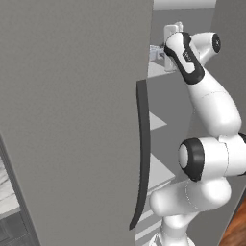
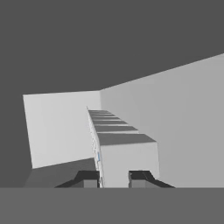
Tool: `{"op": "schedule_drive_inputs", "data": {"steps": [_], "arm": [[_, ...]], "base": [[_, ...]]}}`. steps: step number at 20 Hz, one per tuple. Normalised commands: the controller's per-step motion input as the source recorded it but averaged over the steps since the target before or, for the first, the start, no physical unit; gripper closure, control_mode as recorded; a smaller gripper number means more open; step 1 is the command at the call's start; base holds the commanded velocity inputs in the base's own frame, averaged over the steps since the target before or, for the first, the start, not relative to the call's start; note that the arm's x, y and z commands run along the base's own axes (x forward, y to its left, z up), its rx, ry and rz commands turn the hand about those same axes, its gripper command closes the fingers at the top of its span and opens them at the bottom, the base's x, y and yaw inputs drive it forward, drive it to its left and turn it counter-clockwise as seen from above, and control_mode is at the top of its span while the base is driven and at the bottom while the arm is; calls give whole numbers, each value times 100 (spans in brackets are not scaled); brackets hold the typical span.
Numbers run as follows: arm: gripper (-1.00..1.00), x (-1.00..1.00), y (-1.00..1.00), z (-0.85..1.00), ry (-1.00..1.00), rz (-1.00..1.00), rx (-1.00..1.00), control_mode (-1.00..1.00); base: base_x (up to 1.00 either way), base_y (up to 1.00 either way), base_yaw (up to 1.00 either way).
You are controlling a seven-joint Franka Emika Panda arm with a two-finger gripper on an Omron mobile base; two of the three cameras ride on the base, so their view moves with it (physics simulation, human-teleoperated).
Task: Open the freezer door, pick up the ice cube tray from the freezer, and place it on the dining counter.
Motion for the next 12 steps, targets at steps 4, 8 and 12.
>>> {"op": "schedule_drive_inputs", "data": {"steps": [4, 8, 12], "arm": [[100, -20, 0, 22, 0, -2, 0, -100], [100, -40, 0, 24, 0, -6, 0, -100], [100, -42, 0, 13, 0, -7, 0, -100]], "base": [[0, 0, 0], [0, 0, 0], [0, 0, 0]]}}
